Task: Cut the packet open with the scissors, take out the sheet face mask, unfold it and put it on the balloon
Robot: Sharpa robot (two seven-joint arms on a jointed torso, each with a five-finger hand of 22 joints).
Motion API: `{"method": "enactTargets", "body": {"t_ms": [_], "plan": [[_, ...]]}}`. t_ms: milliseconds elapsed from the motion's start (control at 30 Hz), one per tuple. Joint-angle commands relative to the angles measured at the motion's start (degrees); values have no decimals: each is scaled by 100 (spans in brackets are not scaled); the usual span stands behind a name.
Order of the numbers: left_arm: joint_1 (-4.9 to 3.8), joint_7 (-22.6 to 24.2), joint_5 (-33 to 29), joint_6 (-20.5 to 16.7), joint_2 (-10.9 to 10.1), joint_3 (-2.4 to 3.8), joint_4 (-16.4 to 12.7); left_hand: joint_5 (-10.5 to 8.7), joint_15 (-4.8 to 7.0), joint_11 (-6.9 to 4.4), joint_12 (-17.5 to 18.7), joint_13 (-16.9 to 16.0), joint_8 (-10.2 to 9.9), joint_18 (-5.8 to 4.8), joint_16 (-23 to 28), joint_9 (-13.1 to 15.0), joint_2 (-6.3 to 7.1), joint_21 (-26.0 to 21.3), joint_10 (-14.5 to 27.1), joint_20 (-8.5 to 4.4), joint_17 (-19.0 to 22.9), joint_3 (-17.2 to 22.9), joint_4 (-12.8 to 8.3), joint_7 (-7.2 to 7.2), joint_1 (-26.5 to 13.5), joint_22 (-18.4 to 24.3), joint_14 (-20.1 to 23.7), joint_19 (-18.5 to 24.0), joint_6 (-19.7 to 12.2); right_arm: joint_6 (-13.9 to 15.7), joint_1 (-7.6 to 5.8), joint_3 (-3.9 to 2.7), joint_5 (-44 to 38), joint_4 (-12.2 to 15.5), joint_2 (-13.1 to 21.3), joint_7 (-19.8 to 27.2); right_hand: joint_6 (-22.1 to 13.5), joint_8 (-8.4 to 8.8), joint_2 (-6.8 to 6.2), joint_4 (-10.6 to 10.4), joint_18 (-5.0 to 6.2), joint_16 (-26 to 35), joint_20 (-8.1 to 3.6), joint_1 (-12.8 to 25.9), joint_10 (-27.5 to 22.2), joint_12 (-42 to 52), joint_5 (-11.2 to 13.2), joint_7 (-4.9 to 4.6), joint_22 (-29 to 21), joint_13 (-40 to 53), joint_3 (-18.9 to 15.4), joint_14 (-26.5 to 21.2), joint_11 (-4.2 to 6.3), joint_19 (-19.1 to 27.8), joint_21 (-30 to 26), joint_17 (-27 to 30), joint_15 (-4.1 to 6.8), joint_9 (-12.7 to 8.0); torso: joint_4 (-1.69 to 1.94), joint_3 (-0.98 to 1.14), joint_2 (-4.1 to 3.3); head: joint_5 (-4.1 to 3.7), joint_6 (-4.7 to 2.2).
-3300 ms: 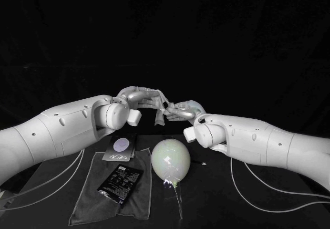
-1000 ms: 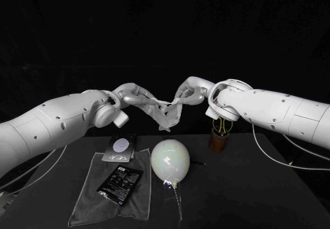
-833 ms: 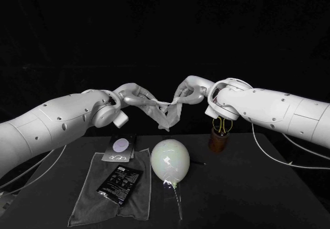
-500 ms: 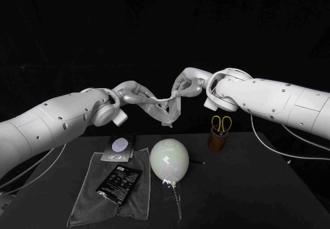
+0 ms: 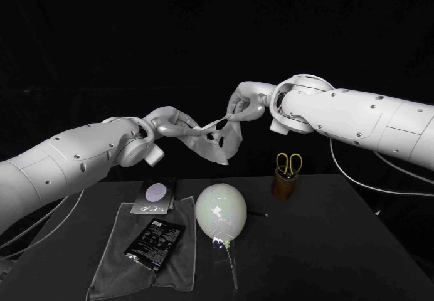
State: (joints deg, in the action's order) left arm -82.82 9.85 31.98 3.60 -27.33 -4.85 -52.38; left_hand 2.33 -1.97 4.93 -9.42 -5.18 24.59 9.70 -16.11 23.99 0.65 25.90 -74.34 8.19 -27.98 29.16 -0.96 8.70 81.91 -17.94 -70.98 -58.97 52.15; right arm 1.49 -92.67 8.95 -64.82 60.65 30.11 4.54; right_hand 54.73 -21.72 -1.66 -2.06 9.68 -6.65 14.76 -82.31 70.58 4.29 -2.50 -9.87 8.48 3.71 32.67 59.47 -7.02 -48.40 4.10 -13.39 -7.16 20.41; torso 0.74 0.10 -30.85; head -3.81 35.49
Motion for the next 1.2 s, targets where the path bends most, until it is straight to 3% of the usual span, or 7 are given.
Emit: {"method": "enactTargets", "body": {"t_ms": [33,267,433,567,833,1033,1200], "plan": [[-18,99,3,-11,24,-7,36,40,1,-6,28,8,37,60,27,422,16,23,-32,-5,-8,-6,-26,43,54,-7,-32,-1,9,-230,-56,-4,-383,-17,-14,-172,45,-18,-6,22,97,26,-6,63,24,-19,-26,-12,-5,-1,17,30,-5,-45,27,10,2,5,0,-3,-4,-6,-4],[-128,84,-30,149,57,-40,89,40,1,-5,29,8,36,59,26,421,15,26,-34,-5,-11,-10,-26,43,55,-10,-34,0,10,-279,-125,-4,-564,-6,-64,-204,50,-20,-8,32,98,26,-9,62,33,-21,-25,-9,-9,0,27,37,-1,-51,26,11,4,8,11,-4,-8,-12,-20],[-291,107,78,335,60,-37,96,40,0,-5,31,9,33,58,27,421,17,29,-33,-5,-13,-15,-27,44,59,-13,-35,3,9,-247,-136,-4,-686,5,-99,-219,54,-21,-9,35,99,25,-11,64,39,-22,-25,-7,-11,0,30,41,0,-54,26,11,5,9,3,-3,-5,-20,-16],[-456,101,223,450,46,-17,85,40,0,-5,32,9,31,57,28,420,17,30,-33,-5,-15,-17,-28,44,62,-14,-34,5,9,-54,-141,-4,-782,15,-125,-249,56,-22,-9,35,99,25,-13,67,44,-22,-25,-6,-12,1,32,46,1,-57,26,12,6,10,8,-4,-2,-13,-34],[-689,17,551,731,71,-4,193,40,-6,3,47,15,9,47,43,414,25,42,-23,-3,-30,-46,-40,54,96,-30,-11,46,4,123,-146,-4,-828,56,-137,-234,70,-28,-19,39,99,19,-22,87,71,-24,-25,-2,-19,2,40,73,7,-78,27,13,13,17,4,-7,2,-5,-72],[-783,-144,1012,1128,50,-4,201,41,-16,29,84,18,-42,24,89,390,105,121,29,-9,-70,-155,-163,95,247,-110,71,164,39,126,-148,-3,-731,69,-129,-233,70,-28,-19,40,99,19,-22,88,72,-25,-25,-1,-20,2,41,74,7,-79,27,13,14,17,15,2,-7,-4,-88],[-806,-266,1227,1421,38,-5,167,42,-19,48,83,-9,-147,-2,75,317,202,292,63,-35,-132,-328,-321,124,406,-264,125,311,102,182,-148,-3,-551,89,-99,-240,70,-28,-19,40,99,19,-22,88,72,-25,-25,-1,-20,2,41,74,7,-79,27,13,14,17,9,-2,-7,2,-83]]}}
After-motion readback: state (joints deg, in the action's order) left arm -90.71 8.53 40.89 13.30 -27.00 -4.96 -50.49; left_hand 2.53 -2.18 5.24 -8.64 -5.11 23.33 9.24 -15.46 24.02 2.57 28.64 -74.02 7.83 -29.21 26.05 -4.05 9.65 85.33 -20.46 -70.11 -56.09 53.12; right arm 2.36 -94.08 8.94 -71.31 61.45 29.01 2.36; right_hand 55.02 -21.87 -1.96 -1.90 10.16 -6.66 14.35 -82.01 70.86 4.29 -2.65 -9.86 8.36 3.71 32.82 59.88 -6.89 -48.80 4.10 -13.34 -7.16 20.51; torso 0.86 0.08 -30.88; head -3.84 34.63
